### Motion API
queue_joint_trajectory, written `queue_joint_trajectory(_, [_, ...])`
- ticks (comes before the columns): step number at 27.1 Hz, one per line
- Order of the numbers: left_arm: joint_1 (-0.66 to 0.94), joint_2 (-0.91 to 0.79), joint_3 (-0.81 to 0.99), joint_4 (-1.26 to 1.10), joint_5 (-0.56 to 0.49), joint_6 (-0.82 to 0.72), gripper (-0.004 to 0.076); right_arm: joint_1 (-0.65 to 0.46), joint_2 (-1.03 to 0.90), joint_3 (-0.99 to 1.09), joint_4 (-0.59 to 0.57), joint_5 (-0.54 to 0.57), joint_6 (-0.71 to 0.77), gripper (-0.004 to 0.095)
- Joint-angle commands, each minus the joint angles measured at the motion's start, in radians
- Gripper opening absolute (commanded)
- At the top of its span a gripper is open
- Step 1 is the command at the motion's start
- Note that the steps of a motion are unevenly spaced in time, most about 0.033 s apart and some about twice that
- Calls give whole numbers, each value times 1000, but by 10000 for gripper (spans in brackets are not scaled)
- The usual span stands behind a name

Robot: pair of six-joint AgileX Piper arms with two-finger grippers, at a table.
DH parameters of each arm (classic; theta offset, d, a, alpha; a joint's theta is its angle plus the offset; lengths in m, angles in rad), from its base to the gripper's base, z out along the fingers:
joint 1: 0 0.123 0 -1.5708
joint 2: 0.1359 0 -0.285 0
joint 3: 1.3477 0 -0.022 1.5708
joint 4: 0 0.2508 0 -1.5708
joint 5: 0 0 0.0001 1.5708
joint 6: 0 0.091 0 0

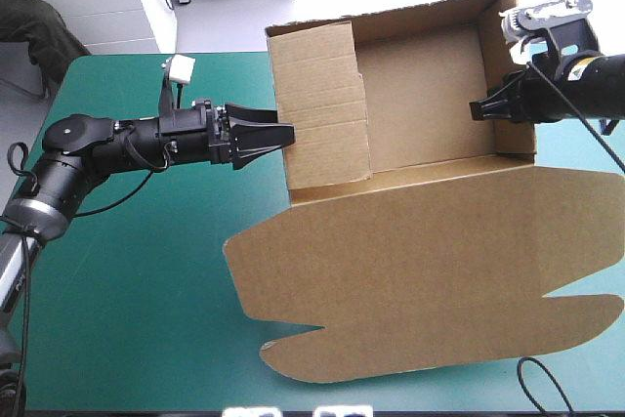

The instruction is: Fold the box

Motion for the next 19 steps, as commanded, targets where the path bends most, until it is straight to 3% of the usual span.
queue_joint_trajectory(1, [-7, -36, -26, -75, 69, -1, 587, -6, -31, -25, 38, -36, 25, -18])
queue_joint_trajectory(7, [-49, -36, -173, 222, -77, -177, 585, -6, -31, -25, 38, -62, 61, -17])
queue_joint_trajectory(12, [-150, -32, -360, 592, -202, -434, 585, -6, -31, -25, 40, -77, 76, -17])
queue_joint_trajectory(19, [-260, -1, -495, 877, -241, -680, 584, -6, -31, -25, 82, -96, 76, -18])
